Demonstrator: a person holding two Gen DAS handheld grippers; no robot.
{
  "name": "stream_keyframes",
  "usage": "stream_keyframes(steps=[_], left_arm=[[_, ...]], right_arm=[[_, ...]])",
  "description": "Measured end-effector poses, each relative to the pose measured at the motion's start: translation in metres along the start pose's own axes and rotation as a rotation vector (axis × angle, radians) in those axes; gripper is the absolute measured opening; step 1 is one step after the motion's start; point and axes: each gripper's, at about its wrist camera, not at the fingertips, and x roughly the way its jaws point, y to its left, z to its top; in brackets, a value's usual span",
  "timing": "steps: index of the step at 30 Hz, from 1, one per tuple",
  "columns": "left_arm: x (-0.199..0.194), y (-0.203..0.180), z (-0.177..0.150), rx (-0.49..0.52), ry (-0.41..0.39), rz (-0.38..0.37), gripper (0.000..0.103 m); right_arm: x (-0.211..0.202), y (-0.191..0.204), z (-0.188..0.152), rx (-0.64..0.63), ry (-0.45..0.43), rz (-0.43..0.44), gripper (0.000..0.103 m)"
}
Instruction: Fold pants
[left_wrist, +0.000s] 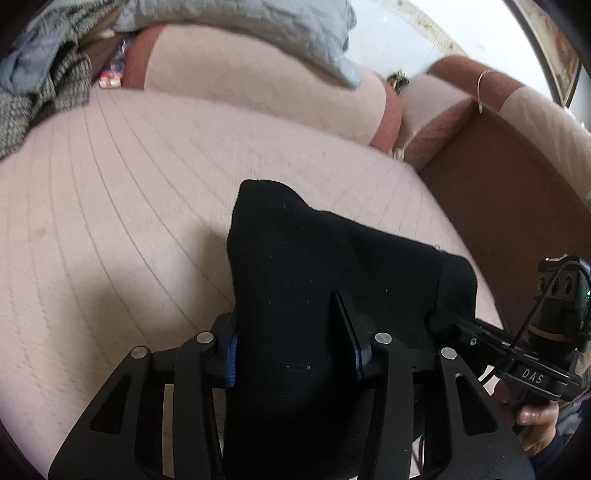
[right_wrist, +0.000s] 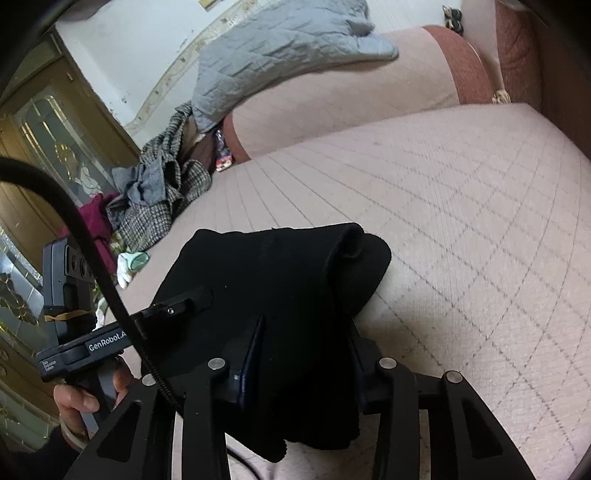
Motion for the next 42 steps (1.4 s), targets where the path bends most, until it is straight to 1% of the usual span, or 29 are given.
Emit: stream_keyframes(steps=[2,6,9,12,15,19,22,23,24,25,26,27,28,33,39,42], left_arm=[[-0.011,0.003,0.006,0.003,-0.027,0.010,0.042],[-0.026,0.019,0.021,-0.049,-0.045,0.034,0.042],[-0.033,0.032,0.036,-0.048,-0.056,0.072,0.042],[-0.033,0.041,0.052,-0.039,-0.068,0.100,0.042],[-0.024,0.055,0.064,-0.059,-0.056,0.105,0.042],[0.001,0.071,0.069,-0.085,-0.022,0.115,0.042],[0.026,0.081,0.065,-0.099,0.033,0.130,0.042],[0.034,0.084,0.061,-0.104,0.063,0.142,0.044],[0.041,0.088,0.057,-0.111,0.084,0.154,0.051],[0.041,0.089,0.056,-0.114,0.078,0.156,0.054],[0.038,0.091,0.056,-0.121,0.068,0.151,0.058],[0.036,0.092,0.057,-0.128,0.067,0.145,0.061],[0.034,0.094,0.057,-0.135,0.064,0.145,0.062],[0.021,0.102,0.051,-0.195,0.037,0.173,0.063],[0.002,0.082,0.043,-0.145,-0.035,0.281,0.063],[-0.006,0.074,0.039,-0.121,-0.063,0.304,0.063]], right_arm=[[-0.001,0.008,0.006,-0.007,-0.011,0.014,0.039],[0.007,0.026,0.023,-0.029,-0.016,0.041,0.039],[0.017,0.045,0.037,-0.069,-0.020,0.050,0.039],[0.033,0.058,0.049,-0.076,-0.026,0.058,0.039],[0.050,0.060,0.061,-0.053,-0.025,0.072,0.039],[0.074,0.059,0.071,-0.038,-0.002,0.055,0.039],[0.095,0.050,0.072,-0.012,0.028,0.028,0.040],[0.105,0.044,0.069,-0.004,0.045,0.002,0.042],[0.112,0.040,0.066,0.004,0.066,-0.021,0.043],[0.121,0.036,0.064,0.014,0.091,-0.050,0.048],[0.125,0.030,0.060,0.028,0.091,-0.057,0.053],[0.123,0.027,0.059,0.035,0.073,-0.050,0.054],[0.119,0.026,0.058,0.036,0.065,-0.048,0.054],[0.093,0.032,0.057,-0.013,0.032,-0.105,0.054],[0.066,0.048,0.056,-0.077,-0.025,-0.154,0.054],[0.062,0.059,0.054,-0.107,-0.031,-0.175,0.054]])
